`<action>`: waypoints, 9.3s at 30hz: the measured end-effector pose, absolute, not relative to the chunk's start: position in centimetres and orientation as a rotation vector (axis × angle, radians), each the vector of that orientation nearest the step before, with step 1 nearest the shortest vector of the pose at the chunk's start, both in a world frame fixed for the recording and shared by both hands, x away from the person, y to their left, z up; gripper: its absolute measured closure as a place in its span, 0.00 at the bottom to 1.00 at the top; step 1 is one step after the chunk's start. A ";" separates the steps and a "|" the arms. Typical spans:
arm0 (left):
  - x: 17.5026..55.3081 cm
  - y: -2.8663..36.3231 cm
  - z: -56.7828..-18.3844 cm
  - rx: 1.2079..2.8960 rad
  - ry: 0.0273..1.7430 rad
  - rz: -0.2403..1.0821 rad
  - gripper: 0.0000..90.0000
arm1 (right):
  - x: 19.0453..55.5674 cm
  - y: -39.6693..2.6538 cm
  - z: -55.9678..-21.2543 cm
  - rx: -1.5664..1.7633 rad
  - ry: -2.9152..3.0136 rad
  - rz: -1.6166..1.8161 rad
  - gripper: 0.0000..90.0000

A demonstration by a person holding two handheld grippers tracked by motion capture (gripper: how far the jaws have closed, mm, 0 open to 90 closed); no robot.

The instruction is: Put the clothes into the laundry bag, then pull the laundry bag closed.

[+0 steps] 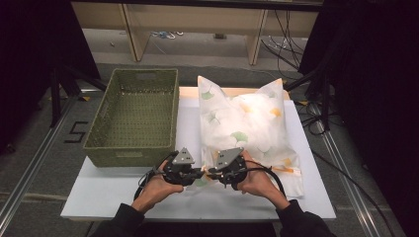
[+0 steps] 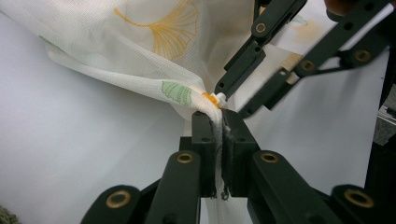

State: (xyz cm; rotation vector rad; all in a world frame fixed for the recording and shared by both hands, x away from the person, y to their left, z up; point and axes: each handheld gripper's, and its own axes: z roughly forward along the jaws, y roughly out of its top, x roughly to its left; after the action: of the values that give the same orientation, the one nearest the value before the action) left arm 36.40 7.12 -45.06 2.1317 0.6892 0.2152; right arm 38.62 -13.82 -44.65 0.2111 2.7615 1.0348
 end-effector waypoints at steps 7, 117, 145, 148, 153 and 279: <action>36.8 7.5 -45.0 2.053 0.774 0.159 0.86 | 39.0 -14.0 -44.6 0.242 2.771 1.060 1.00; 36.3 7.4 -44.4 2.006 0.795 0.135 0.96 | 39.0 -14.0 -44.1 0.354 2.784 1.102 1.00; 36.4 8.8 -44.5 1.919 0.849 0.077 0.88 | 38.9 -14.2 -43.9 0.363 2.765 1.054 1.00; 36.7 8.6 -44.7 1.918 0.852 0.043 0.86 | 38.7 -14.1 -43.8 0.365 2.772 1.054 1.00; 36.4 8.3 -44.5 1.930 0.843 0.068 0.93 | 38.6 -14.1 -43.9 0.361 2.772 1.056 1.00; 34.1 10.9 -44.7 2.024 0.835 0.243 0.91 | 36.4 -39.3 -47.0 1.280 2.362 0.858 1.00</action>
State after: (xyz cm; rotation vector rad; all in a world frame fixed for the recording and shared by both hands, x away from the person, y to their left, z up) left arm 34.12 10.86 -44.66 2.0235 0.8346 0.2425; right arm 36.44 -39.31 -47.04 1.2805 2.3617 0.8578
